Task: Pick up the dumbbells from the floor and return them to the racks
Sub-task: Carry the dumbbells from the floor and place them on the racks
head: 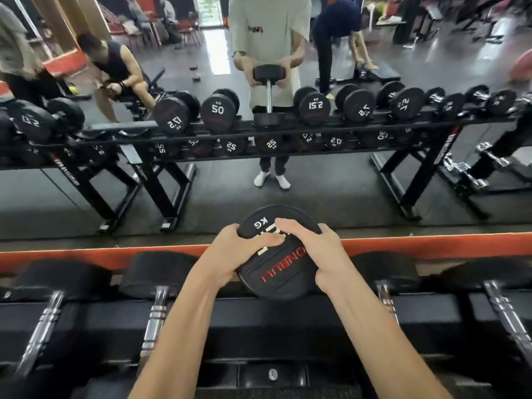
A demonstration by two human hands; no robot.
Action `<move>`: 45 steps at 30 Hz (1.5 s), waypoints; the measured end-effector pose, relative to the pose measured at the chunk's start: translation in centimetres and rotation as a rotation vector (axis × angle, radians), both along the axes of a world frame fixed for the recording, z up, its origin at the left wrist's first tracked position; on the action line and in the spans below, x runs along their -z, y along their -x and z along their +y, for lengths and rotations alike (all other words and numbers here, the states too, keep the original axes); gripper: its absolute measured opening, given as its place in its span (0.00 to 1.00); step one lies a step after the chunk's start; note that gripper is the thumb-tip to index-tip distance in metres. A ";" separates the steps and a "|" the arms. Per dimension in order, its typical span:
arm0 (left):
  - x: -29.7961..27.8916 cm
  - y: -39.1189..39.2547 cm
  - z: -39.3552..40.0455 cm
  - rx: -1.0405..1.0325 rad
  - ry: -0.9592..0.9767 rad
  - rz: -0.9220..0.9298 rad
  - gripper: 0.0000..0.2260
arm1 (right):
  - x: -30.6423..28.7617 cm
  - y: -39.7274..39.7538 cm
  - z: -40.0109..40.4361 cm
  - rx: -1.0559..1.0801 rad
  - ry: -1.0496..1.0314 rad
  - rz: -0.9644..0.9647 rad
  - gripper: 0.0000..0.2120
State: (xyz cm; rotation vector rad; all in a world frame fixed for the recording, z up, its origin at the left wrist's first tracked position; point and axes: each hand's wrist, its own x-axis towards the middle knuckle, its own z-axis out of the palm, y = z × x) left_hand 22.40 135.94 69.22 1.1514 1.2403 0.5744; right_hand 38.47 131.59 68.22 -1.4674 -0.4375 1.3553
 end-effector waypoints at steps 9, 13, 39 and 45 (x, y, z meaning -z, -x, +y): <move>2.1 3.7 -2.1 -0.014 -0.029 -0.050 0.14 | 0.8 3.2 -1.5 -0.073 -0.025 -0.117 0.34; 3.0 4.2 -3.7 0.022 -0.067 -0.008 0.26 | 1.1 3.4 -3.7 -0.088 -0.033 -0.181 0.37; 6.7 6.4 -11.4 0.327 -0.234 0.242 0.34 | 8.4 2.3 -13.8 -0.151 -0.234 -0.311 0.29; 7.7 6.8 -12.4 0.454 -0.490 0.411 0.36 | 10.4 2.5 -16.3 -0.173 -0.311 -0.403 0.29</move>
